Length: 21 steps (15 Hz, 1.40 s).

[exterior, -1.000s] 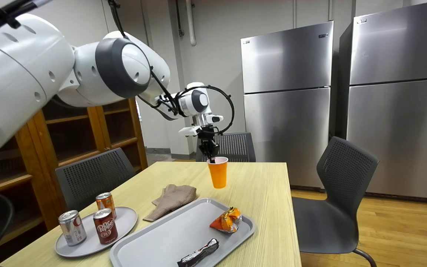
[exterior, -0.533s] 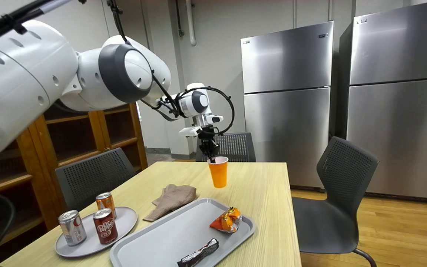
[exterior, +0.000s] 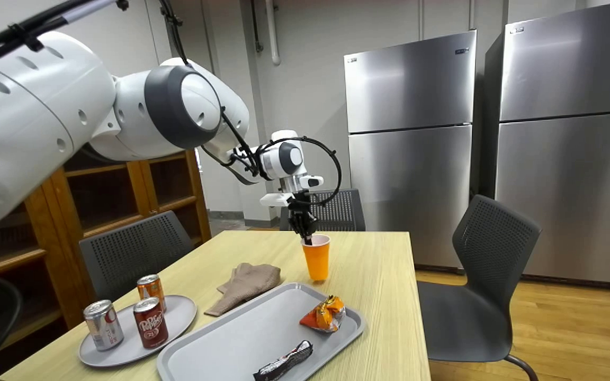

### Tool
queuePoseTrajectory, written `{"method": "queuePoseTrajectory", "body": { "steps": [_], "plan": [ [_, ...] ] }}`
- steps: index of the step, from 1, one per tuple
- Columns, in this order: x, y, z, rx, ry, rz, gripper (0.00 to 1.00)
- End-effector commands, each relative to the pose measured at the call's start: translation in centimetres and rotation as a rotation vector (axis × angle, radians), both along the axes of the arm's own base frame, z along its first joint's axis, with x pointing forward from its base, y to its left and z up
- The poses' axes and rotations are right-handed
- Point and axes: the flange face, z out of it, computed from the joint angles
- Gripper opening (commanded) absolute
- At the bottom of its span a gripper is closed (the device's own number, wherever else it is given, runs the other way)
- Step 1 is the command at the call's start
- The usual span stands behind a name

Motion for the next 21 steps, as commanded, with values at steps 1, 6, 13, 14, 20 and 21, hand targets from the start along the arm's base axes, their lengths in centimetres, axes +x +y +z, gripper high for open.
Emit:
{"method": "queuePoseTrajectory", "body": {
  "steps": [1, 6, 13, 14, 20, 21],
  "plan": [
    [-2.0, -1.3, -2.8, 0.021, 0.001, 0.019, 0.01],
    [-3.1, -1.9, -1.7, 0.034, -0.038, 0.018, 0.01],
    [-5.1, -2.5, 0.1, 0.062, -0.073, 0.013, 0.58],
    [-5.4, -2.5, 0.7, 0.067, -0.082, 0.014, 0.65],
    [-7.7, -2.7, 5.7, 0.092, -0.106, 0.044, 1.0],
    [-8.3, -2.6, 6.5, 0.096, -0.104, 0.055, 1.0]
  ]
}}
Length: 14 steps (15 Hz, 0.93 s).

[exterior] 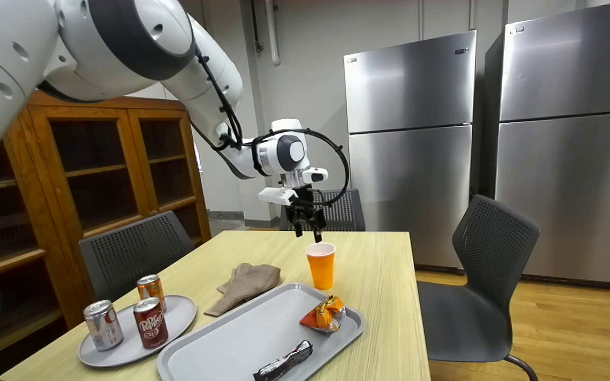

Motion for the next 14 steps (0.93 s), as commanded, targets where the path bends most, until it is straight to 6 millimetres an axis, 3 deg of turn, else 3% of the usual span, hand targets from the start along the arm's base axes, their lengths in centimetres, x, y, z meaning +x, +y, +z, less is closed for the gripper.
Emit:
{"method": "queuePoseTrajectory", "body": {
  "steps": [1, 7, 11, 14],
  "plan": [
    [-3.2, 0.1, 3.8, 0.044, -0.003, 0.052, 1.0],
    [-8.4, -0.3, 7.3, 0.063, 0.011, 0.139, 1.0],
    [-12.5, -1.3, 8.1, 0.068, 0.036, 0.172, 1.0],
    [-15.2, -2.0, 7.6, 0.077, 0.049, 0.18, 1.0]
  ]
}}
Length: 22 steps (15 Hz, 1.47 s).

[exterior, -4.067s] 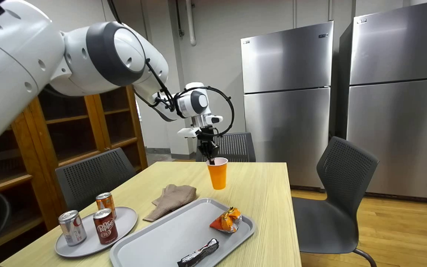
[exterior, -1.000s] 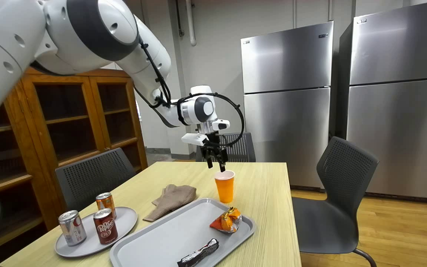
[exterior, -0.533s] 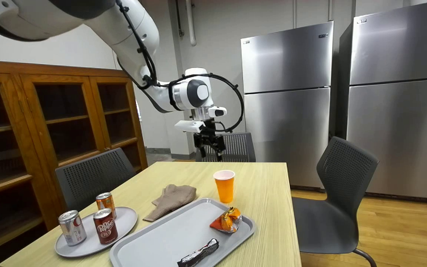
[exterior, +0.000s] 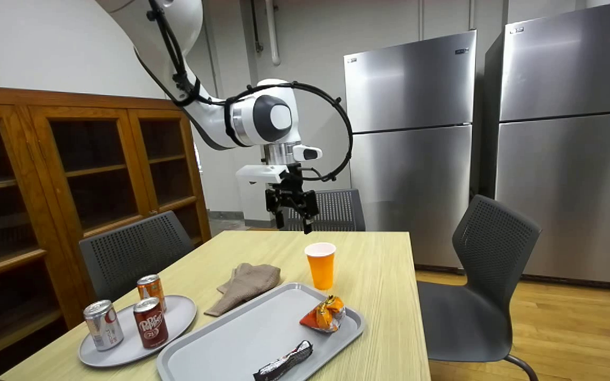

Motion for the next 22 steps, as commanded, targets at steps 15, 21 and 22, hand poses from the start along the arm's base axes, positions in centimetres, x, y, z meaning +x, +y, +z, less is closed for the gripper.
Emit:
{"method": "queuePoseTrajectory", "body": {
  "steps": [15, 21, 22],
  "plan": [
    [-9.3, -2.9, -6.0, 0.004, -0.014, -0.058, 1.0],
    [-8.9, -5.3, -8.6, -0.019, -0.046, -0.155, 1.0],
    [-8.7, -5.6, -9.1, -0.022, -0.051, -0.173, 1.0]
  ]
}}
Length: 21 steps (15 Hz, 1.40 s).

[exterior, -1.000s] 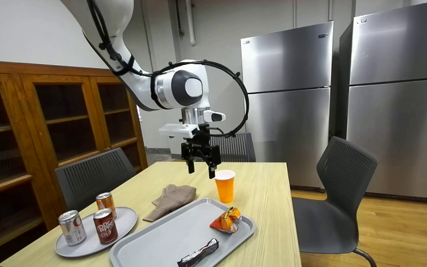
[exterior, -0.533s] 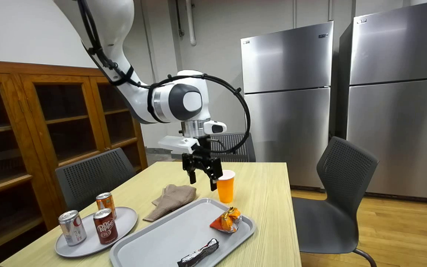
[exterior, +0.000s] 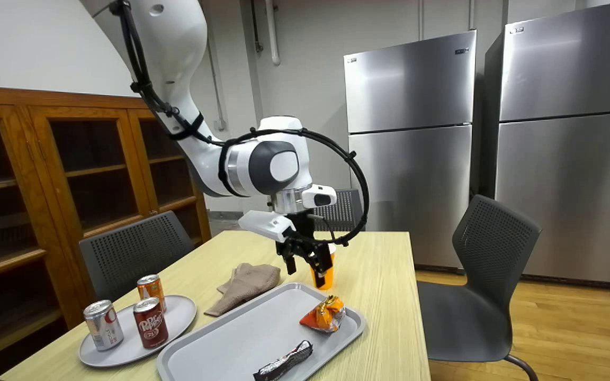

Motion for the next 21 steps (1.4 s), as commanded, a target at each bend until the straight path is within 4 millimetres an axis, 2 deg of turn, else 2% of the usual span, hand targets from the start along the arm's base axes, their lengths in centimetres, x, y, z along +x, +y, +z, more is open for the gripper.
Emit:
{"method": "queuePoseTrajectory", "body": {
  "steps": [1, 8, 18, 19, 21],
  "plan": [
    [0.6, -1.1, -1.6, -0.011, -0.022, -0.074, 1.0],
    [1.9, -1.4, -4.6, -0.014, -0.002, -0.135, 1.0],
    [4.9, -1.7, -6.7, -0.014, 0.002, -0.14, 1.0],
    [5.0, -1.6, -6.9, -0.013, 0.003, -0.137, 0.75],
    [5.3, -1.6, -7.1, -0.015, 0.004, -0.133, 0.66]
  ]
}}
